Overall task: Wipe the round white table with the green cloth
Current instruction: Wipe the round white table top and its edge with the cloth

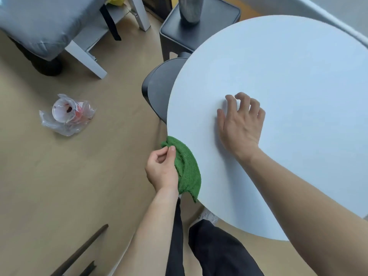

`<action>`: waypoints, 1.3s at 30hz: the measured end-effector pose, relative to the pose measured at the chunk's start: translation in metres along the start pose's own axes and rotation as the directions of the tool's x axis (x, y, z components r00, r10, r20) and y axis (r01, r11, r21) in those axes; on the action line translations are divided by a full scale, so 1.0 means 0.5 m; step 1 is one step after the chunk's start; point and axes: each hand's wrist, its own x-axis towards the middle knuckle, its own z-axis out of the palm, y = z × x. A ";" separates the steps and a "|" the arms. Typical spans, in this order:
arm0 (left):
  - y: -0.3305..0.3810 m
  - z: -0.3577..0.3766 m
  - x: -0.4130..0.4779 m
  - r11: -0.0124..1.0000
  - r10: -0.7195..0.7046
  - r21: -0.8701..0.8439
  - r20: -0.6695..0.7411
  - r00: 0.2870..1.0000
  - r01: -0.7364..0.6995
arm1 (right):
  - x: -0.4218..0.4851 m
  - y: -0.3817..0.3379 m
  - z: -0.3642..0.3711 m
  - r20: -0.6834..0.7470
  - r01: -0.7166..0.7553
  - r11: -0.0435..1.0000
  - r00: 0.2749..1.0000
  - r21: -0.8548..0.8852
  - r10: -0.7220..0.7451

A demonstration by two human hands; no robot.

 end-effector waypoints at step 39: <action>-0.334 0.122 -0.541 0.896 -0.429 -0.206 -0.178 0.885 0.393 | -0.241 0.381 -0.098 0.250 0.393 0.916 0.882 0.081 -0.400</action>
